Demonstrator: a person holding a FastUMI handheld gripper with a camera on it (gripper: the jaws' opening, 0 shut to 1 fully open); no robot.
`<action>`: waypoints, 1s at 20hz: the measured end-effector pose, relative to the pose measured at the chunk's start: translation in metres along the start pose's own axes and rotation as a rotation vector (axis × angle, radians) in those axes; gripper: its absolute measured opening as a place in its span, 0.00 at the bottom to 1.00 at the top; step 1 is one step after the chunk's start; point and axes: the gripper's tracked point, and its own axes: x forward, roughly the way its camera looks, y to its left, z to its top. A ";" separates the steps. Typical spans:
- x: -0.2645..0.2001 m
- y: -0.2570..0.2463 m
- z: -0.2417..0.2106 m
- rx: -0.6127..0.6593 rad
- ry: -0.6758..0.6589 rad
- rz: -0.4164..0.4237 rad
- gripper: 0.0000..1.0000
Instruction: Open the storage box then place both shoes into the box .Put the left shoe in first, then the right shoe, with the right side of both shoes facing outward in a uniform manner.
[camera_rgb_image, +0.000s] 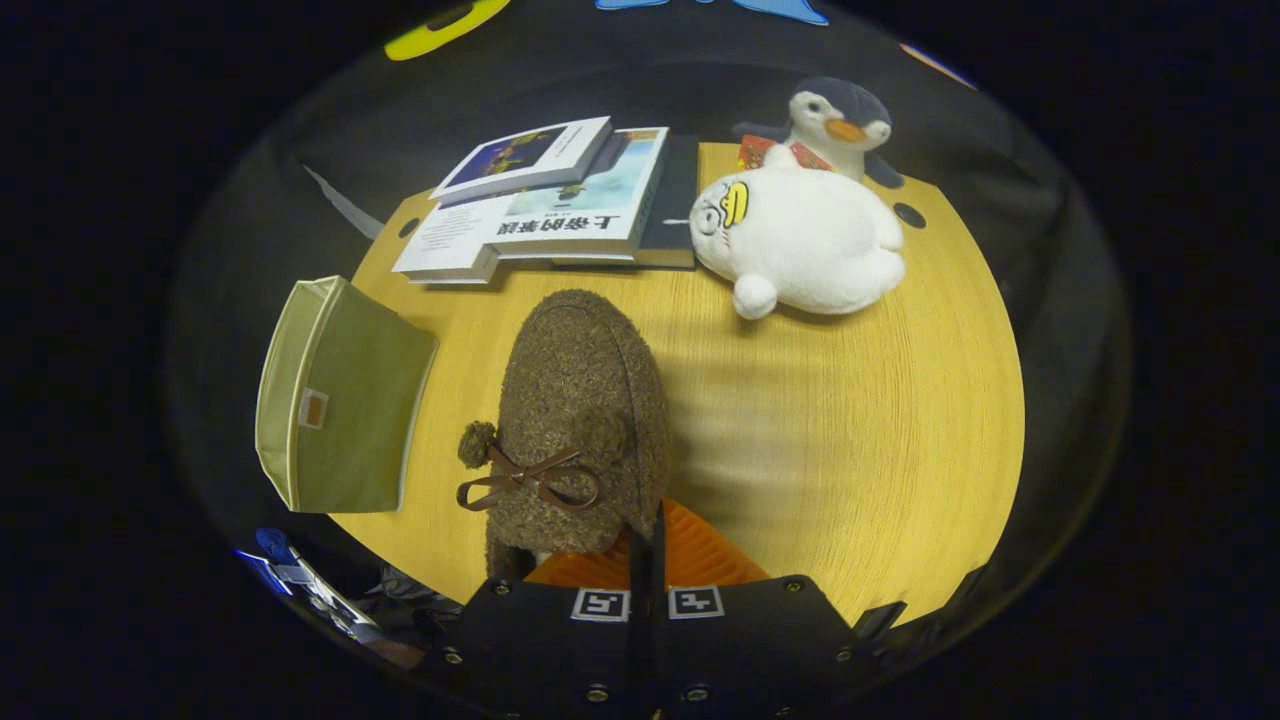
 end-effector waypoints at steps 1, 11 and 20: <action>-0.005 0.009 0.007 -0.005 -0.009 0.011 0.00; -0.024 0.113 0.050 -0.173 -0.031 0.083 0.00; -0.018 0.218 0.073 -0.304 -0.010 0.170 0.00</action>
